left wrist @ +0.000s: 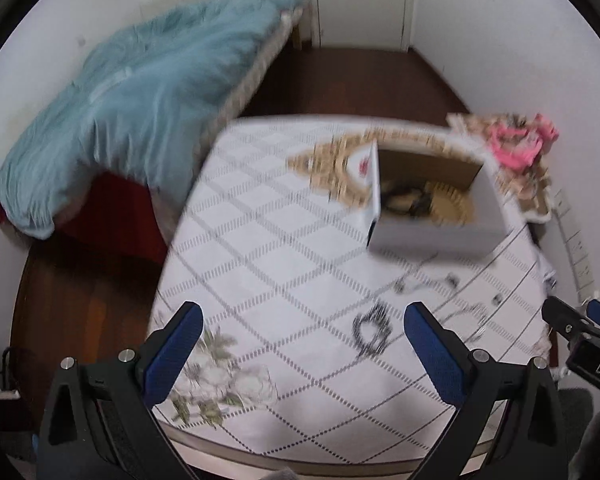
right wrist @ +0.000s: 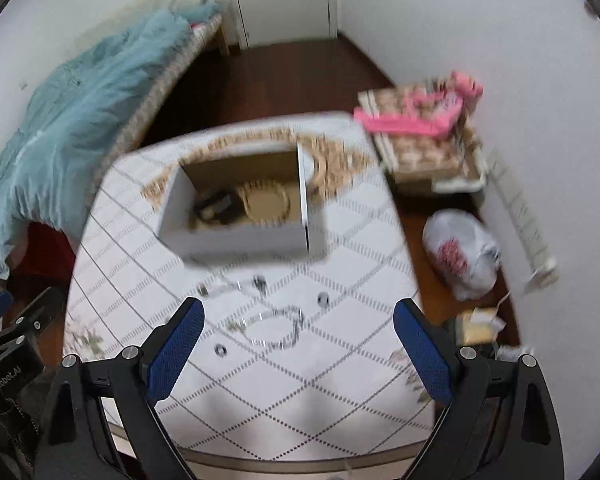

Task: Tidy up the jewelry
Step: 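Grasp the thick silver chain with the left tool while the right tool grasps the thin silver bracelet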

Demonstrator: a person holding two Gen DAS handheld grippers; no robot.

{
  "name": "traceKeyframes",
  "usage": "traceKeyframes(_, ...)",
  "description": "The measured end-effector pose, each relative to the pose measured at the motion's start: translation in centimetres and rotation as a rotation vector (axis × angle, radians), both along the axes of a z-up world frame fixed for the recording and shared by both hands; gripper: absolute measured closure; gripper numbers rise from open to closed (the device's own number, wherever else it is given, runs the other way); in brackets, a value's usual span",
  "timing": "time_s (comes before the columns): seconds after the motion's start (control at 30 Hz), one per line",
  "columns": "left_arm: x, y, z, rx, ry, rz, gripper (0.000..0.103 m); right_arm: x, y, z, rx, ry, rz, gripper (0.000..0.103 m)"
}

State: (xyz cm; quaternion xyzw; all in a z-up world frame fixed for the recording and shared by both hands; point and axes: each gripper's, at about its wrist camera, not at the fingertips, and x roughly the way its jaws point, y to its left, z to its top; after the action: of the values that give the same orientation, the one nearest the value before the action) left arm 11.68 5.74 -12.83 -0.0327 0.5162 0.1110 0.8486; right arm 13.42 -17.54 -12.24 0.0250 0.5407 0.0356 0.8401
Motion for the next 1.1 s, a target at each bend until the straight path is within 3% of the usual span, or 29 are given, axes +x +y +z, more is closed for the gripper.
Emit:
traceKeyframes(0.13,0.5,0.1,-4.7,-0.051,0.105,-0.007,0.001,0.2,-0.9,-4.9,0.033,0.096,-0.021,0.006)
traceKeyframes(0.27,1.6,0.2,-8.7,-0.170,0.192,-0.015,0.001,0.7,-1.8,-8.8,0.072,0.163,-0.034,0.006)
traceKeyframes(0.33,2.1,0.0,-9.8,-0.213,0.208,-0.020,0.009,0.9,-2.0,-10.1,0.080,0.182,-0.039,0.006)
traceKeyframes(0.47,3.1,-1.4,-11.0,-0.207,0.218,-0.062,0.016,1.3,-2.2,-11.5,0.066,0.197,-0.040,0.007)
traceKeyframes(0.5,3.3,-1.8,-11.1,-0.192,0.217,-0.078,0.023,1.4,-2.3,-11.7,0.062,0.198,-0.040,0.007)
traceKeyframes(0.53,3.5,-2.2,-11.2,-0.178,0.220,-0.093,0.038,1.4,-2.3,-11.9,0.054,0.196,-0.040,0.007)
traceKeyframes(0.67,3.7,-3.7,-11.4,-0.163,0.201,-0.143,0.060,1.9,-2.2,-12.2,0.032,0.194,-0.041,0.007)
traceKeyframes(0.73,3.6,-4.4,-11.0,-0.196,0.191,-0.180,0.096,2.0,-2.3,-12.4,0.024,0.194,-0.046,0.007)
traceKeyframes(0.83,3.3,-5.0,-10.5,-0.206,0.192,-0.199,0.100,2.1,-2.5,-12.4,0.034,0.186,-0.055,0.007)
traceKeyframes(0.97,2.3,-4.1,-9.5,-0.186,0.161,-0.171,0.102,2.5,-2.2,-12.6,0.045,0.187,-0.041,0.020)
traceKeyframes(1.1,0.8,-1.6,-8.4,-0.187,0.129,-0.135,0.102,3.0,-0.9,-13.1,0.021,0.172,0.001,0.025)
